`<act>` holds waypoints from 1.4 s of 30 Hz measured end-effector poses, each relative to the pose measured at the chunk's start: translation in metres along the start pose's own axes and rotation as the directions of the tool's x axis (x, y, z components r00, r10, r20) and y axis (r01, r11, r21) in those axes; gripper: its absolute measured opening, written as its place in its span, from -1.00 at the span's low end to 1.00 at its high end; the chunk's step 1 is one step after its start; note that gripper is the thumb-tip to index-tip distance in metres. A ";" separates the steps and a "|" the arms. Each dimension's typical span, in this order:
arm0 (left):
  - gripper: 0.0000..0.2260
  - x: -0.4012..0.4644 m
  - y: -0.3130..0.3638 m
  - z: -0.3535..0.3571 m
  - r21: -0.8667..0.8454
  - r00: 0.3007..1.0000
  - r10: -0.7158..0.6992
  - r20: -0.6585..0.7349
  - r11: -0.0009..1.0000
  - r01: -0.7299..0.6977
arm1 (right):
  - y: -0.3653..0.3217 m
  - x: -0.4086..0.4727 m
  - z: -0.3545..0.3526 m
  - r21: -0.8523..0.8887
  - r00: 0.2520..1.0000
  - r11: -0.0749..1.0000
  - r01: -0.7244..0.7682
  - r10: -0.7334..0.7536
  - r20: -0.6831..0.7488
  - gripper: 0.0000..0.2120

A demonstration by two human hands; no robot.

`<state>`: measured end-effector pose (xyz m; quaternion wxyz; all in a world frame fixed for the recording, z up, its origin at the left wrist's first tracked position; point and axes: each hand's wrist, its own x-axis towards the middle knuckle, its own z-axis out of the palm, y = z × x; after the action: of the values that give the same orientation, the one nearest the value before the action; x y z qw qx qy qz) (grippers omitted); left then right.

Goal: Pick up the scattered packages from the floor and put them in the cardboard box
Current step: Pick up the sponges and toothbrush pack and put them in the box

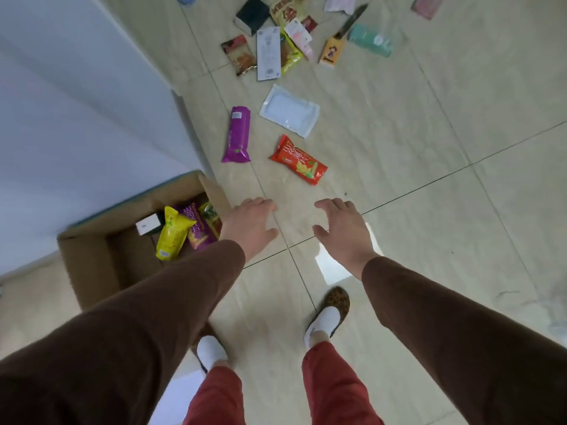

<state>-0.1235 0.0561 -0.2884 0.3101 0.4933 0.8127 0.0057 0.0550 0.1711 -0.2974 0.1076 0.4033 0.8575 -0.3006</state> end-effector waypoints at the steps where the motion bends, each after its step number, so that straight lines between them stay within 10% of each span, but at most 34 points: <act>1: -0.60 0.011 0.019 0.000 -0.002 1.000 -0.001 0.003 1.000 0.001 | 0.017 0.003 -0.014 -0.001 1.000 1.000 -0.007 0.007 -0.004 -0.54; 42: -0.70 0.609 0.425 -0.177 -0.135 0.992 -0.127 0.028 0.982 0.129 | 0.416 0.461 -0.452 0.016 0.994 0.995 -0.102 0.102 0.028 -0.70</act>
<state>-0.0697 0.8173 -0.3147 0.3508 0.4178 0.8373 0.0365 0.0959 0.9381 -0.3123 0.1309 0.4435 0.8316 -0.3076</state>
